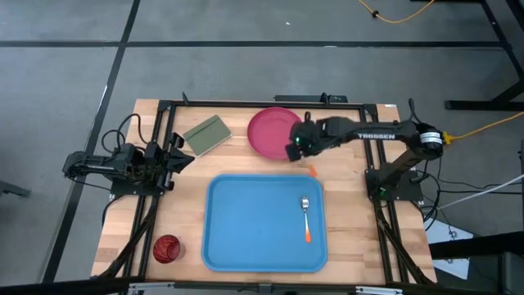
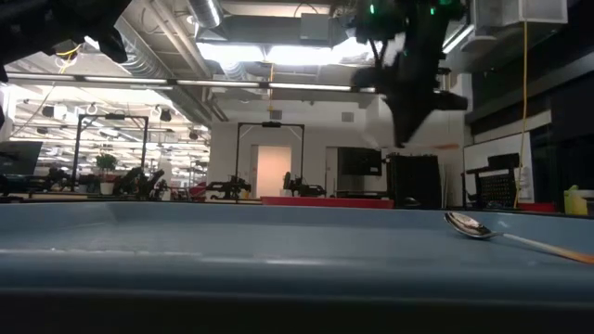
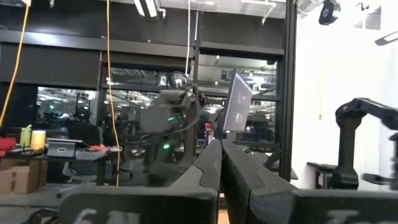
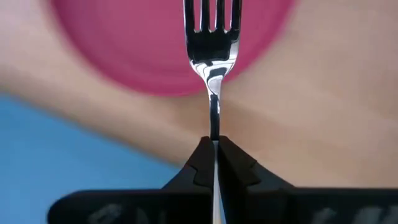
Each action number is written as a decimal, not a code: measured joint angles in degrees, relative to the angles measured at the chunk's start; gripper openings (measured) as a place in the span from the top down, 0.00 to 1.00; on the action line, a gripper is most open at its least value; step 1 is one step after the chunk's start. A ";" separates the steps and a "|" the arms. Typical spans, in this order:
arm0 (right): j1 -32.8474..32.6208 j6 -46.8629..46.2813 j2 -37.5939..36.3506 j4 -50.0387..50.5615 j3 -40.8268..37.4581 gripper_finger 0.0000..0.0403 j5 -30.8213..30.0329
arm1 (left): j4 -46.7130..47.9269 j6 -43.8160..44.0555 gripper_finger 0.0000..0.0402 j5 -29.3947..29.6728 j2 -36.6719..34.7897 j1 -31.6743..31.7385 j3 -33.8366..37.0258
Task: Pick and place plate/cup/fork/spoon on tray
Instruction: Put the orange fork to the left of the orange spoon on the blue tray
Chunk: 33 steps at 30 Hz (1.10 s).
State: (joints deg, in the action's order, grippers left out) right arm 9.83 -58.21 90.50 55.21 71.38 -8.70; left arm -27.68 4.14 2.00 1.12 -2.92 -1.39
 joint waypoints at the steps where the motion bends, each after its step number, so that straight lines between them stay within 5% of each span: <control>1: -1.83 -1.87 0.00 -0.88 0.32 0.99 0.19 | 0.02 0.00 1.00 0.01 0.00 0.00 0.00; 7: -14.61 -17.89 1.17 -4.79 0.56 0.99 0.26 | 0.19 4.04 1.00 -0.91 0.00 0.00 0.00; 17: -32.84 -44.80 11.84 -18.70 0.54 0.99 -3.98 | 0.22 10.86 1.00 -14.06 0.00 0.00 0.00; 25: -37.30 -59.10 19.71 -22.13 0.53 0.99 -3.16 | 0.22 10.95 1.00 -16.51 -0.01 0.00 0.00; 33: -37.42 -60.00 19.70 -18.99 0.52 0.99 -1.81 | -0.03 10.78 1.00 -15.11 0.00 0.00 0.00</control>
State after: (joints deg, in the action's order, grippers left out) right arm -27.59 -118.21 110.20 36.22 71.90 -10.51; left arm -27.72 14.92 -13.10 1.12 -2.92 -1.39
